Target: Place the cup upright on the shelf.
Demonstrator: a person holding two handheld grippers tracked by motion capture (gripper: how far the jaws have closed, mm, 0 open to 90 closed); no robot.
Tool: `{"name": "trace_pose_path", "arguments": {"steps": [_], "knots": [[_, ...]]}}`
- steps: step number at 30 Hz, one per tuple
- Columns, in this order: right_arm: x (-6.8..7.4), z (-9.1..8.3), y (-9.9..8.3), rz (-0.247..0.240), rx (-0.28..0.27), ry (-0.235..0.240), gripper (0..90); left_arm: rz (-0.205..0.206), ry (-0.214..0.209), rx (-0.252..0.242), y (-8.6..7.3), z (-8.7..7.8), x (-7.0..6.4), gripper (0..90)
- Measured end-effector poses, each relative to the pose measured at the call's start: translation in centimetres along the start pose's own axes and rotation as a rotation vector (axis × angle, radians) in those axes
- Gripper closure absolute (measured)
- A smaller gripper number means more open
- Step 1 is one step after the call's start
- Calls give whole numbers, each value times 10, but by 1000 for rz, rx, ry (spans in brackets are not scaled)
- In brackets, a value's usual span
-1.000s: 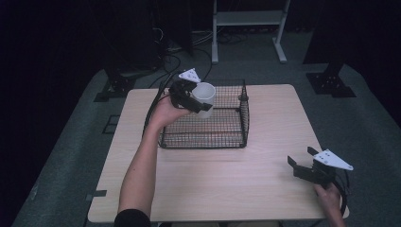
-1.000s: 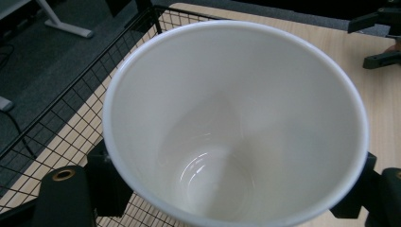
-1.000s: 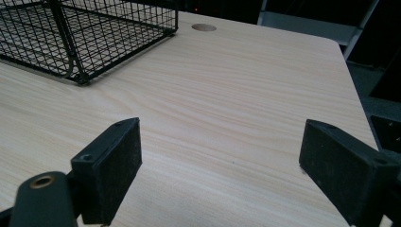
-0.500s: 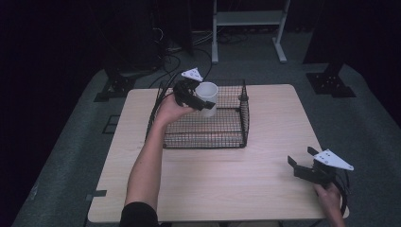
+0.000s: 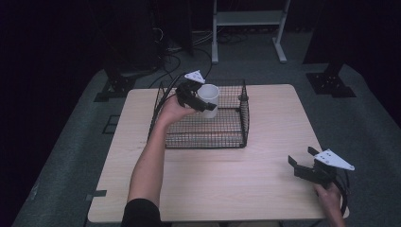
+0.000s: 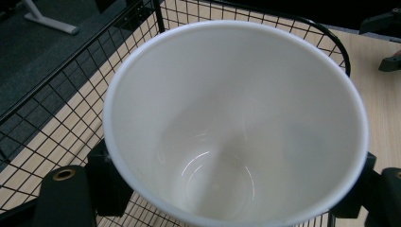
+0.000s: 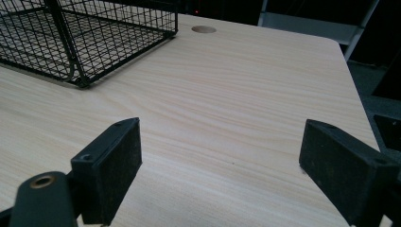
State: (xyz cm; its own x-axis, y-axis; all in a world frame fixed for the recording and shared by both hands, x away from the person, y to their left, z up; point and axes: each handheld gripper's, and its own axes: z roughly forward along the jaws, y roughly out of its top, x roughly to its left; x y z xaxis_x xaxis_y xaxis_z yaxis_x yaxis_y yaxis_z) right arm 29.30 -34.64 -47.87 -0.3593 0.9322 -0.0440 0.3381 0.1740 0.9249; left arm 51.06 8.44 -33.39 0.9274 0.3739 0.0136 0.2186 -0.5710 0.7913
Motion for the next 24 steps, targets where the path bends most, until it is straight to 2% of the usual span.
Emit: {"name": "trace_pose_path", "arguments": {"steps": [10, 14, 17, 19, 24], "knots": [[1, 0, 0, -7, 1, -1, 130, -8, 18, 11, -5, 8, 5, 207], [1, 0, 0, -5, 1, -1, 130, -17, 9, 6, -7, 12, 7, 207], [1, 0, 0, -5, 1, 0, 130, -9, 8, 14, -9, 15, 7, 207], [1, 0, 0, -7, 0, 1, 130, 6, 23, 14, -11, 19, 6, 207], [1, 0, 0, -4, 1, 1, 130, 2, 10, 22, -12, 24, 8, 207]]}}
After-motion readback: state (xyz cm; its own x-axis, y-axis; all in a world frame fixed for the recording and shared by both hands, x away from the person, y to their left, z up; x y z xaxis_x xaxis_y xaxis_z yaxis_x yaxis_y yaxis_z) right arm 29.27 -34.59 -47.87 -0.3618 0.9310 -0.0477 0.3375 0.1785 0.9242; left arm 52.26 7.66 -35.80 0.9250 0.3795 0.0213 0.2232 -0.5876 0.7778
